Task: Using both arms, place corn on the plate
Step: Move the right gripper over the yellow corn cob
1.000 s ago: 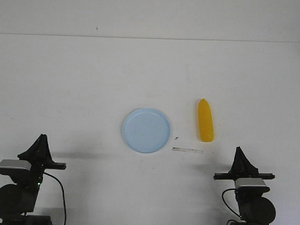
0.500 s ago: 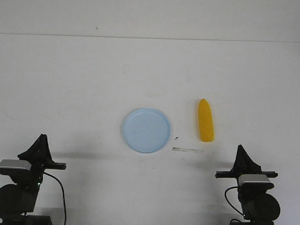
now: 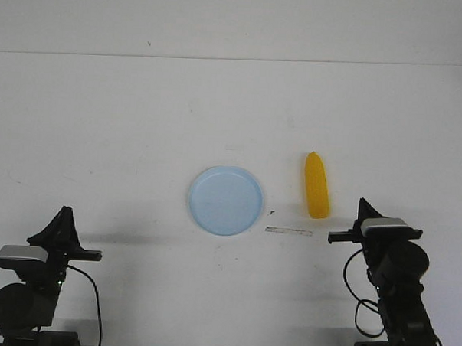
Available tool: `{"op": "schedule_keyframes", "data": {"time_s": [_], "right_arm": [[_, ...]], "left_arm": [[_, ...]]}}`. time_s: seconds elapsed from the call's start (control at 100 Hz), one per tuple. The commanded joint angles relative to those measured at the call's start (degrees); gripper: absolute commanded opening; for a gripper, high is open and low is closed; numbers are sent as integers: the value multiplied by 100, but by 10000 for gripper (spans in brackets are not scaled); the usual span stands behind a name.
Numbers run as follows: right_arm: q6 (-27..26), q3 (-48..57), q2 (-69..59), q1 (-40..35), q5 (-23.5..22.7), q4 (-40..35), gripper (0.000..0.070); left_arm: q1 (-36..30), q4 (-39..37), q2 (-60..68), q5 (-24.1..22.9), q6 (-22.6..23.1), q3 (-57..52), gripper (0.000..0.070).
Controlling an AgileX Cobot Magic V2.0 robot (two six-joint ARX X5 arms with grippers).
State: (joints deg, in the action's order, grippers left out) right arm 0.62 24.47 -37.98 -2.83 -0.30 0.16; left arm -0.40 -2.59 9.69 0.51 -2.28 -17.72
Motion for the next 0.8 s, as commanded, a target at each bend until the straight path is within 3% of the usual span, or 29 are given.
{"op": "schedule_keyframes", "data": {"time_s": [0.0, 0.18, 0.31, 0.44, 0.79], "right_arm": [[210, 328, -470, -92, 127, 70, 8], [-116, 1187, -1633, -514, 557, 9, 7], [-514, 2013, -2424, -750, 957, -568, 7], [-1003, 2889, -3136, -850, 782, -1384, 7], [-1224, 5031, -4868, -850, 173, -4387, 23]], "left_arm": [[2, -83, -9, -4, 9, -22, 1], [2, -83, -9, -4, 9, -22, 1], [2, -83, -9, -4, 9, -22, 1], [2, -83, -9, -4, 9, -22, 1], [2, -83, -9, -7, 9, -22, 1]]}}
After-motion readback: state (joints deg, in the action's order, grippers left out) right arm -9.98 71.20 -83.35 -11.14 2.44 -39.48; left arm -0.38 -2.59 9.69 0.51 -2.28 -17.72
